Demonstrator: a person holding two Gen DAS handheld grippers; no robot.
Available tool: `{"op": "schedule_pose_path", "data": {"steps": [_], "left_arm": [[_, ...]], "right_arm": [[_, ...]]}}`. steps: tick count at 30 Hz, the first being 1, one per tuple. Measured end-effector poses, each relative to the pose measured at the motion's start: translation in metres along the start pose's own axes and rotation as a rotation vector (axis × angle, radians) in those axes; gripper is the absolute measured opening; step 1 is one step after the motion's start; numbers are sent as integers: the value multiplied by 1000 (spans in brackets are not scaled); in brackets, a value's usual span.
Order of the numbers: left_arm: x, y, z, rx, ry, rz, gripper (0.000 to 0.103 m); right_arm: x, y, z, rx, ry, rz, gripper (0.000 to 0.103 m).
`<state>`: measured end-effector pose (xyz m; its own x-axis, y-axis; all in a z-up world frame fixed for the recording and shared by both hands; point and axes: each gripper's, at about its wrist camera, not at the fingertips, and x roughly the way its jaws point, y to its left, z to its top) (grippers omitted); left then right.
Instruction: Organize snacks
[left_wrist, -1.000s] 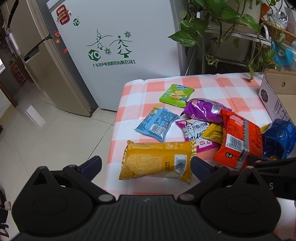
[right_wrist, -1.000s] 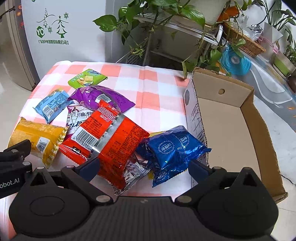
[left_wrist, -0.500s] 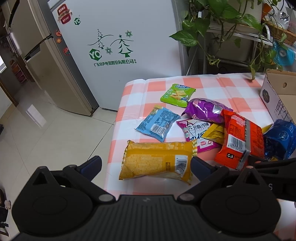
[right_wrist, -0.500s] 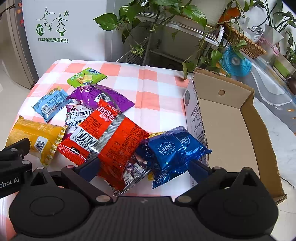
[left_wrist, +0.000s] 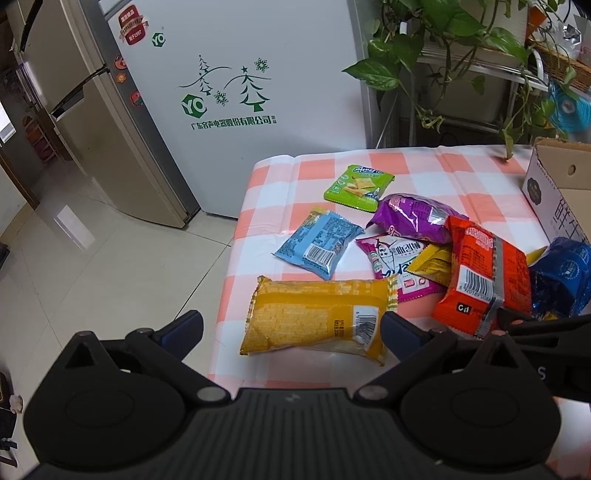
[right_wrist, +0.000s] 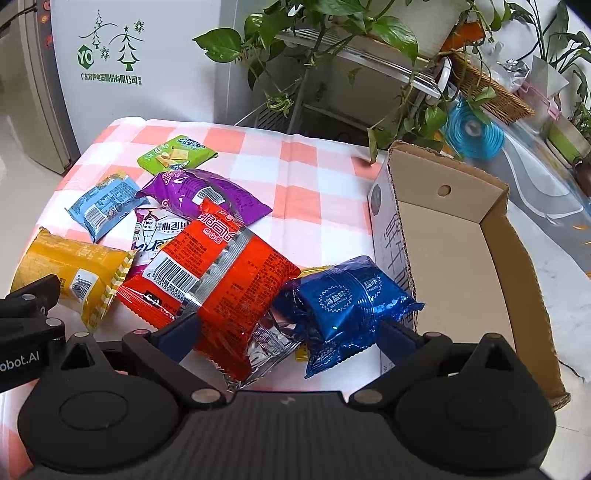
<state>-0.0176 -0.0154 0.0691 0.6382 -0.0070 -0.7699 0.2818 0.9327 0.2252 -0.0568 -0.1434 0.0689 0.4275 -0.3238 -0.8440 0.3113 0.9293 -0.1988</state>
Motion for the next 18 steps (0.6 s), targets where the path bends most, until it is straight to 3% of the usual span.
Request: {"op": "schedule_pose_path", "data": {"steps": [18], "left_arm": [[-1,5,-4,-25,5,-35,101]], "right_arm": [[-1,-2,-2,-11,-13,44,103]]}}
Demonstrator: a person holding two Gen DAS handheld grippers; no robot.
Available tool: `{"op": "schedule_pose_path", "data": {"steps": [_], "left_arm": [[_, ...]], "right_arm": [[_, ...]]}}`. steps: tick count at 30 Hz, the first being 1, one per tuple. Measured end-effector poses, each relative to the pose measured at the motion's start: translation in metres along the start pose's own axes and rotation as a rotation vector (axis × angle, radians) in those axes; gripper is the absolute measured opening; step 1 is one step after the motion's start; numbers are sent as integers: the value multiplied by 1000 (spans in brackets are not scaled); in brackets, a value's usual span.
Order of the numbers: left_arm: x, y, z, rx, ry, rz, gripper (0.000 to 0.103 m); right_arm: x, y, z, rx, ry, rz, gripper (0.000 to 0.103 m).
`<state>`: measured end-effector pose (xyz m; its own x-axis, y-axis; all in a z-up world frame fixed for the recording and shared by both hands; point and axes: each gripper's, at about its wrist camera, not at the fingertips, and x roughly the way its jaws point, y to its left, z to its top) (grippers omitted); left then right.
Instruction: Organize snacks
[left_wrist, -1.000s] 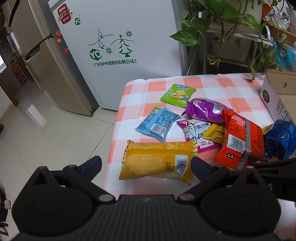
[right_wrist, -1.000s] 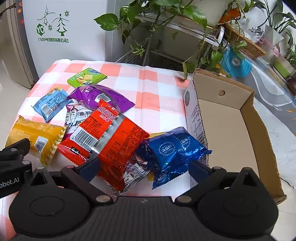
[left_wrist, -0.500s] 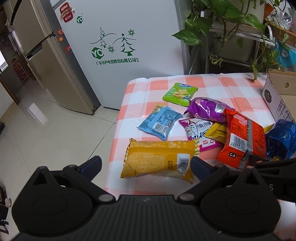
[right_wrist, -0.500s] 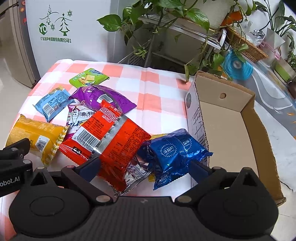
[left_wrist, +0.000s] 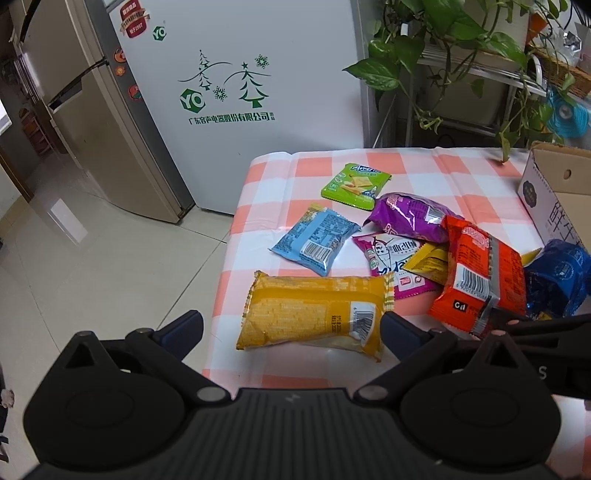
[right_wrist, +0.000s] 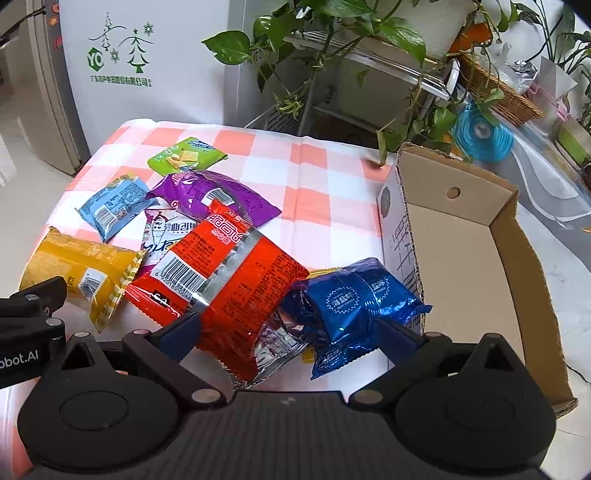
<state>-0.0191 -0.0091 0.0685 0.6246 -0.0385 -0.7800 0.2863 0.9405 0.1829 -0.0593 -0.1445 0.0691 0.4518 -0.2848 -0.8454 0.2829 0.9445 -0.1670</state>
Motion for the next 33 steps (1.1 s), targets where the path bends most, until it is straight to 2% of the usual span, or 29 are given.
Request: {"op": "schedule_pose_path", "data": {"steps": [11,13,16,19,26,30,33], "left_arm": [[-3,9,-6,-22,-3,-87,101],[-6,16,-4,-44,-17,-108,102],[-11,35,3,-103,-54,-96,102],[-9,56,8,-164,-61,-85,101],[6,74,13,-186,-19,-96,101],[15,71,13,-202,14,-115,101],[20,60,13,-173,30,-119,101]], "right_arm": [[-2,-8,-5,-7,-14,99,103],[-5,-14,-5,14,-7,158,103],[-14,-26,-4,41,-28,246,103],[-20,-35,-5,44,-43,289,103],[-29,-52,-10,60,-78,373,103],[-31,-48,-11,-1,-102,396,103],[-28,-43,-8,-67,-115,409,103]]}}
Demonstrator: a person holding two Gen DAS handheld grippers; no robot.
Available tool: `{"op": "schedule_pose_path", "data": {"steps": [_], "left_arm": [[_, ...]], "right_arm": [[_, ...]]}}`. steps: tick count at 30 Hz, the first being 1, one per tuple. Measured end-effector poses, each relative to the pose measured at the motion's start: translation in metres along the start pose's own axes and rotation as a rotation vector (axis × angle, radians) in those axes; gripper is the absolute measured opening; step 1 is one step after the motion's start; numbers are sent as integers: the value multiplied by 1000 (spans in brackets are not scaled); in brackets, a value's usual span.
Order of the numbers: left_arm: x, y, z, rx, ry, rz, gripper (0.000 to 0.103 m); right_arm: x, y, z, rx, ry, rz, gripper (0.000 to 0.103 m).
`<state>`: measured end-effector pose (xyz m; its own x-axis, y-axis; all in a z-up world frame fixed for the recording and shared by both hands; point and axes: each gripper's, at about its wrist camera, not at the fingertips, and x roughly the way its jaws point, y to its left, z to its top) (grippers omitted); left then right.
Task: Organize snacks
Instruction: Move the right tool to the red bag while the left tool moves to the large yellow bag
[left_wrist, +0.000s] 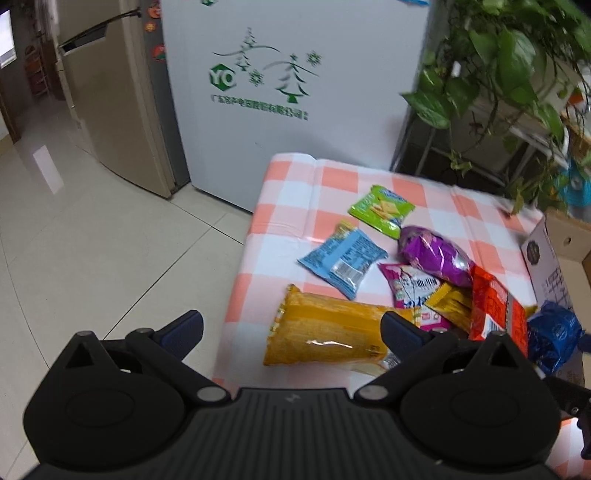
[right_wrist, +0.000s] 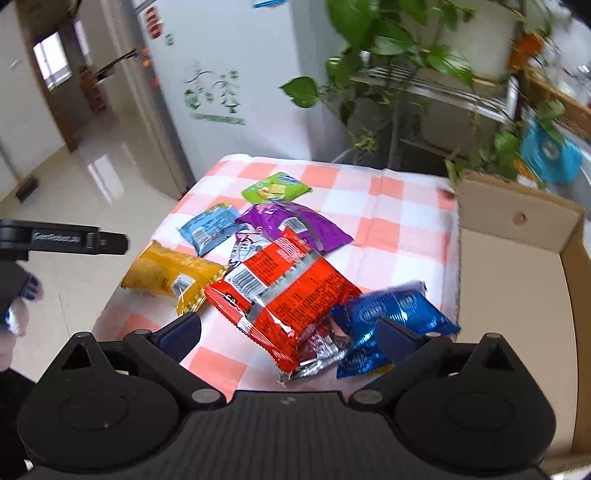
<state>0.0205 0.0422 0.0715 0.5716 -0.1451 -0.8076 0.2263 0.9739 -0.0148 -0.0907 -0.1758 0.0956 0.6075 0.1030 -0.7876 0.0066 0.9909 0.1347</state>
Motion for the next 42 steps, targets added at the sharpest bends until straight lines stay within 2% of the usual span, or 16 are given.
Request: {"op": "schedule_pose_path", "data": {"steps": [4,14,20,23,27,29,31,35,42], "left_arm": [[12,-13,1,34,19,11,101],[45,-18,16,-52,52,56,101],[62,-26,16,-45,70,72,102],[70,-28,13,-29,85,91,102],[73,-26,5,-17,94,89,102],[70,-24,2,-13,95,90,102],[68,-22,-3,-12,95,86,102],[61,-21,-15,18,114,44,102],[38,-25,-37,144,109,-6,101]], "right_arm": [[11,0,1,-42,12,16,103],[46,14,9,-164,39,48,103],[66,15,14,-160,41,38,103],[71,15,14,-156,19,-3,103],[73,14,11,-149,37,-9,96],[70,14,11,-151,32,-7,87],[67,12,11,-142,31,15,83],[61,14,7,-164,50,52,78],[49,22,-12,-240,132,147,75]]}}
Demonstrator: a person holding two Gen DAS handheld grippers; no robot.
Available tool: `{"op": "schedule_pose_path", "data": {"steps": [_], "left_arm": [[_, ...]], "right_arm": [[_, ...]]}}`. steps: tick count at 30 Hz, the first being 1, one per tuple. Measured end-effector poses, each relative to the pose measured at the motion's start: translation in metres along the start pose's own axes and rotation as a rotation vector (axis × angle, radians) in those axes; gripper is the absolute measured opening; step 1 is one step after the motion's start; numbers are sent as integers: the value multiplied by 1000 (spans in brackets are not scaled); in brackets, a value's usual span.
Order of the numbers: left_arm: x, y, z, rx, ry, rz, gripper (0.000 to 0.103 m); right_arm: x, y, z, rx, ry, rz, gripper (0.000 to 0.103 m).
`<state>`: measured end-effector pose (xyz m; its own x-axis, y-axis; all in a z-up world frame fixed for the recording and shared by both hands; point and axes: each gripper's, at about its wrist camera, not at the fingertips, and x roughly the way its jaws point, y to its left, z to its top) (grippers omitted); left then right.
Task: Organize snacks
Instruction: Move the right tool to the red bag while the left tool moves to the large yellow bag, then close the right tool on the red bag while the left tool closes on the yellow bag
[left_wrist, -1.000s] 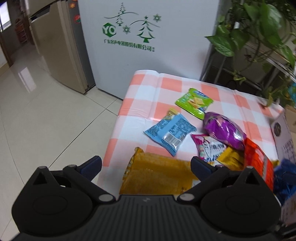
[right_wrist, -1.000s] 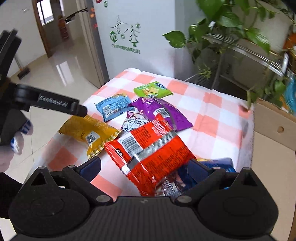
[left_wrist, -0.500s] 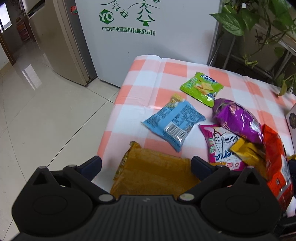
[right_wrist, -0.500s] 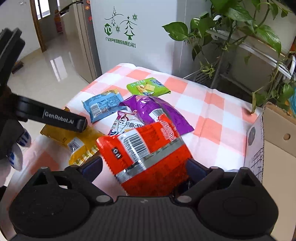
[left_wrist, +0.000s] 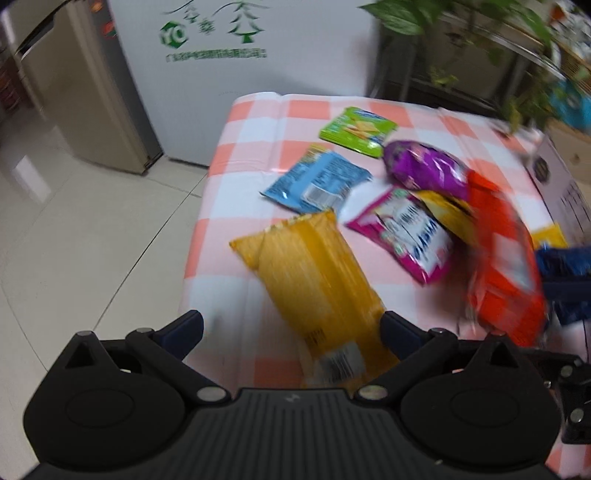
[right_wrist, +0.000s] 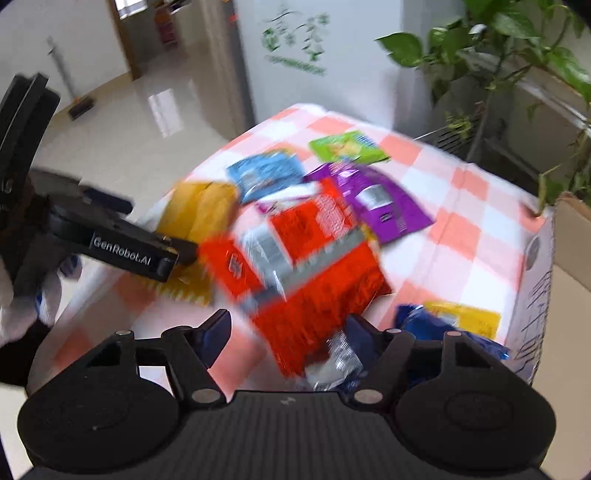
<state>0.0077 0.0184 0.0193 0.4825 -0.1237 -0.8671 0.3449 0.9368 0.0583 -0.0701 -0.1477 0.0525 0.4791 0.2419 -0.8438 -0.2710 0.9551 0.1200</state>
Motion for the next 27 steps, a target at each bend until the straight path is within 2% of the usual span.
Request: {"op": "schedule_pose_path", "data": {"steps": [3,6,8,13,16,19,22,27], "left_arm": [[-8,3,-7,-6,-16,-21,101],[-9,12,-10,-80,-19,-45,101],[-8,14,-7,-102,-28,-33,101],[-2,10,-2,-117,-38,-30,101],[3,2,-2,-97,-36,-25,101],[6,-2,-2,-80,-39,-8,101],[6,-3,-2,-74,-53,0,101],[5,-10,-5,-17,-79,37,101]], "right_arm": [[-3,8,-9,-58,34,51,77],[-10,6,-10,-24,8,38,87],[-14,-2,-5,56,-17,37,93],[-12,-31,7,348,-51,93,93],[-5,-39,13,451,-55,55,95],[9,-48,16,580,-31,53,98],[20,-48,18,653,4,25,99],[28,-45,27,714,-8,-20,100]]}}
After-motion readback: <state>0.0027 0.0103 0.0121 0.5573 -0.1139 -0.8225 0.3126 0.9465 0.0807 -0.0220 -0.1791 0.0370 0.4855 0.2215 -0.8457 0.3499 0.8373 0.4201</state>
